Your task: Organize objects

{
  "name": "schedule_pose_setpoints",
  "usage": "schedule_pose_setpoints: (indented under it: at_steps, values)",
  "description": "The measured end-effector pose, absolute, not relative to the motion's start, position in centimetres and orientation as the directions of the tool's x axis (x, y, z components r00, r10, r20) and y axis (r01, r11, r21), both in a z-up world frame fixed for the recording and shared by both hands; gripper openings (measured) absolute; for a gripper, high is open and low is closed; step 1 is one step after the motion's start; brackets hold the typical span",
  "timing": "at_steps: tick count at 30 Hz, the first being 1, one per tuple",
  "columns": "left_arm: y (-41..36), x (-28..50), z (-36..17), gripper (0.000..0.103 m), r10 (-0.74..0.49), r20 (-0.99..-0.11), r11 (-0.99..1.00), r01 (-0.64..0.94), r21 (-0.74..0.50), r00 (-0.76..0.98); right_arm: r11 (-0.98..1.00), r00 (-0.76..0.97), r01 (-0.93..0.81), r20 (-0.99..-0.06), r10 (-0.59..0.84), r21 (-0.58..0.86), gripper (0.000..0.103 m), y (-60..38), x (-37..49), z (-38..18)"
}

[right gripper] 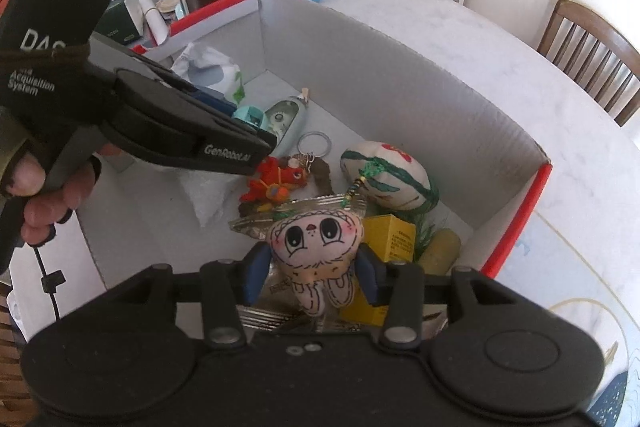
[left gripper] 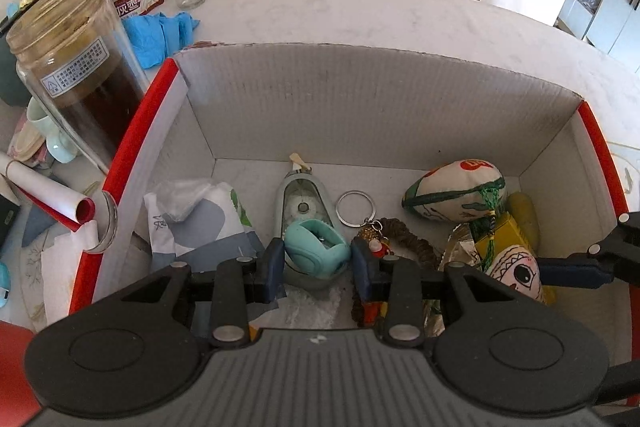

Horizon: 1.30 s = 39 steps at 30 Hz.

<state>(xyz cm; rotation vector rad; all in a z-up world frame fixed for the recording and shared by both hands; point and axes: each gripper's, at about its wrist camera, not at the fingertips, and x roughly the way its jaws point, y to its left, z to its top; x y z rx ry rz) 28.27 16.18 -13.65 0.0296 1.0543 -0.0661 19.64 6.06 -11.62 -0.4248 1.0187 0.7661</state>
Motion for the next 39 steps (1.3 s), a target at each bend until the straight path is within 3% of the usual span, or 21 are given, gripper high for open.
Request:
schedule_pose_setpoints:
  at_steps: [5, 7, 9, 17, 29, 39]
  values:
    - [16.2, 28.0, -13.6, 0.04, -0.043, -0.866, 0.998, 0.057, -0.017, 0.499, 0.674, 0.31, -0.738, -0.87, 0.384, 0.035, 0.053, 5.8, 19.5, -11.3]
    - [16.2, 27.7, -13.4, 0.052, -0.041, -0.861, 0.999, 0.052, -0.018, 0.507, 0.676, 0.311, -0.735, -0.865, 0.394, 0.043, 0.055, 5.5, 19.5, -10.9]
    - [16.1, 27.3, -13.1, 0.057, -0.032, -0.852, 0.999, 0.048, -0.008, 0.522, 0.677, 0.31, -0.734, -0.86, 0.405, 0.054, 0.056, 5.2, 19.5, -10.6]
    - [15.8, 25.5, -10.9, 0.063, -0.008, -0.817, 0.999, 0.04, 0.018, 0.576, 0.691, 0.327, -0.714, -0.82, 0.47, 0.112, 0.061, 3.6, 19.1, -8.3]
    - [14.7, 21.4, -6.0, 0.082, -0.007, -0.721, 1.0, 0.002, -0.009, 0.692, 0.665, 0.336, -0.717, -0.732, 0.593, 0.21, 0.07, -0.3, 18.0, -4.3]
    - [12.9, 18.0, -2.7, 0.099, 0.021, -0.649, 1.0, -0.027, 0.001, 0.76, 0.633, 0.375, -0.736, -0.634, 0.676, 0.24, 0.09, -4.0, 16.4, -1.9]
